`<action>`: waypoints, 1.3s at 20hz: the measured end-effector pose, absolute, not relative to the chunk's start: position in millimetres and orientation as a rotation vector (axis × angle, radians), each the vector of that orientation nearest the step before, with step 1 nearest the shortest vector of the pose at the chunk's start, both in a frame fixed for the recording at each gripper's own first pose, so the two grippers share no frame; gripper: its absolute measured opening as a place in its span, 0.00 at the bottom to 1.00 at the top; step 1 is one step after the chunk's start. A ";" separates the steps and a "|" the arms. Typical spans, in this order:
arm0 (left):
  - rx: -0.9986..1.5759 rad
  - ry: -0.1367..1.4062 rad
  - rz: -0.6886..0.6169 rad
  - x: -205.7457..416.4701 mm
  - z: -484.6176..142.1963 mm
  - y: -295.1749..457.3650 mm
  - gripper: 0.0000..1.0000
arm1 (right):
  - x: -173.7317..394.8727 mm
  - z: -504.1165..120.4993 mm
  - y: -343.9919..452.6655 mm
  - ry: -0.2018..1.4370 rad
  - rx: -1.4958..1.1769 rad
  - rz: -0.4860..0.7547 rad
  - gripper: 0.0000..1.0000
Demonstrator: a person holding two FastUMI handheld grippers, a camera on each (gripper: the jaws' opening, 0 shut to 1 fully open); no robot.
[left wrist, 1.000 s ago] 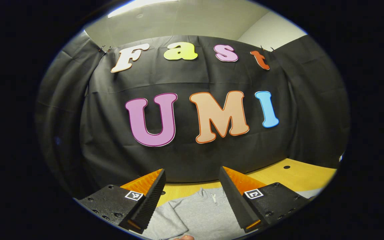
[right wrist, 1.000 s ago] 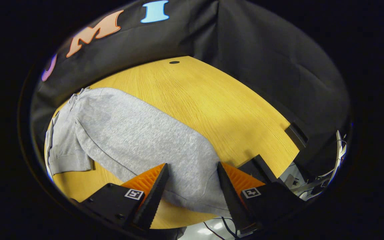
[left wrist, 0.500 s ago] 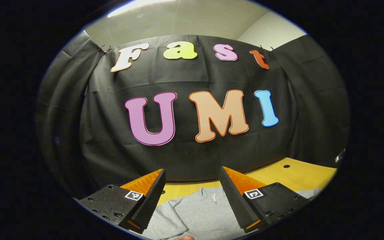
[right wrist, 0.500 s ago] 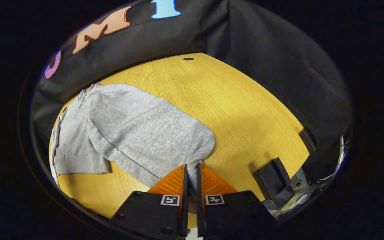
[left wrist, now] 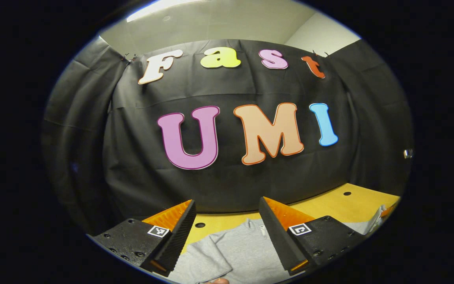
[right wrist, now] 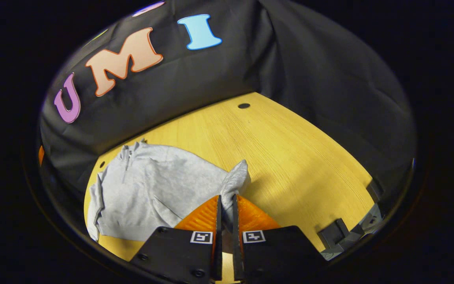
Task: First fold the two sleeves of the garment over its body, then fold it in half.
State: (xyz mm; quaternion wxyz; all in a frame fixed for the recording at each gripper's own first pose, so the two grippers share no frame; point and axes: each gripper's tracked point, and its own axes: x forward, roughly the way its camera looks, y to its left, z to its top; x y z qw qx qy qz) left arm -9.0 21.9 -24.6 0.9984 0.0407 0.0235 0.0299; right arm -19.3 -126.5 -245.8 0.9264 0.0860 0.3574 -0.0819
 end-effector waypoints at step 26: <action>0.102 0.116 0.533 -116.9 -39.2 208.6 0.94 | 134.3 -195.7 161.0 0.634 0.078 0.328 0.13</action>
